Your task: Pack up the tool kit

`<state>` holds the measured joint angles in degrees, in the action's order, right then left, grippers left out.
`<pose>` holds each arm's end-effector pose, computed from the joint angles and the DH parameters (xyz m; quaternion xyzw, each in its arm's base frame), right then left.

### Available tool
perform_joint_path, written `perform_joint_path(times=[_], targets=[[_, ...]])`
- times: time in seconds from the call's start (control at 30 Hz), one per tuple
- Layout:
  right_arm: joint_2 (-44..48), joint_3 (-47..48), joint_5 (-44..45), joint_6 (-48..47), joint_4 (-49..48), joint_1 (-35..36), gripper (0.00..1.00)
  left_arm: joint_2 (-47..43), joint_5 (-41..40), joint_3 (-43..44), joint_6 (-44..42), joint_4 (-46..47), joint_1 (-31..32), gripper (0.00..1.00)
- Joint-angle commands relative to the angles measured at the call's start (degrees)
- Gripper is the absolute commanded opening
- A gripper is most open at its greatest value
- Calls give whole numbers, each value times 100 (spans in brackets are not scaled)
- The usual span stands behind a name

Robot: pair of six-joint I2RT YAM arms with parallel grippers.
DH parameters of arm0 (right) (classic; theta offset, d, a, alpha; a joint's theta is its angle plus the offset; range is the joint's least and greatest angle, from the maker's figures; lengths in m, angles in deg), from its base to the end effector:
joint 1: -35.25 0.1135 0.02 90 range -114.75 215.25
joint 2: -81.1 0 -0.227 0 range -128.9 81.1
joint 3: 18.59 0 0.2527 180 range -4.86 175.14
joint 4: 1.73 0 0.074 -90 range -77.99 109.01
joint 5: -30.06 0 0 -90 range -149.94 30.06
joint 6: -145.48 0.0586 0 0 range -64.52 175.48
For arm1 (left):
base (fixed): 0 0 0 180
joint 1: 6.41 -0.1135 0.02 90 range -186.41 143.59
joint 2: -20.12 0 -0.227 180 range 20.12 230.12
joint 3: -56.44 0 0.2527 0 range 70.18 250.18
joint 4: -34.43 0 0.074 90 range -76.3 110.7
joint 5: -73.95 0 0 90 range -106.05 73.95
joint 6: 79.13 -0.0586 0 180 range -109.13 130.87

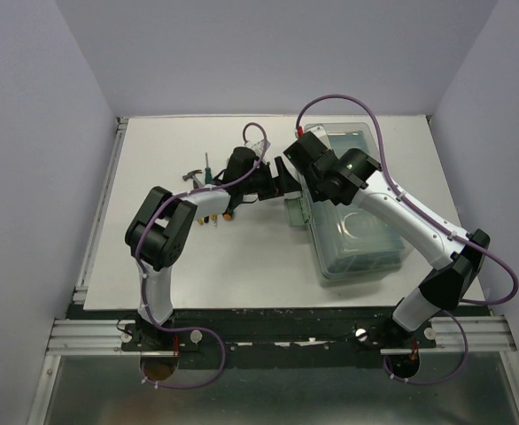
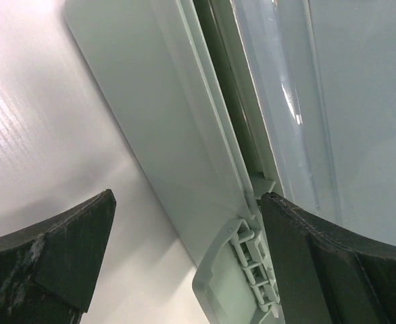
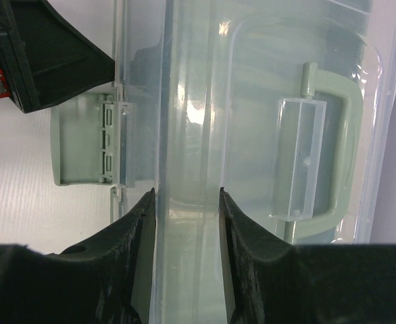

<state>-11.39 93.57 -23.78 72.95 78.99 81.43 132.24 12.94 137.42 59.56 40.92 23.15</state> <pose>0.2510 0.2117 0.3192 -0.1531 0.9109 -0.1300 0.3604 0.3649 -0.2396 0.1409 -0.0022 0.8261 -0.4933 0.2725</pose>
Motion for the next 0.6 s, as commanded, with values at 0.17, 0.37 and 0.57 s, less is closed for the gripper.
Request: perform_joint_path(times=[0.17,0.37,0.57], targets=[[38,159,435,-183,149,-3,10,276,-236,474,-245,-554,146,99],[82,89,366,-297,88,-3,10,232,-421,518,-360,-713,164,97],[100,-175,286,-350,-45,50,44,302,-421,676,-430,-827,190,95]])
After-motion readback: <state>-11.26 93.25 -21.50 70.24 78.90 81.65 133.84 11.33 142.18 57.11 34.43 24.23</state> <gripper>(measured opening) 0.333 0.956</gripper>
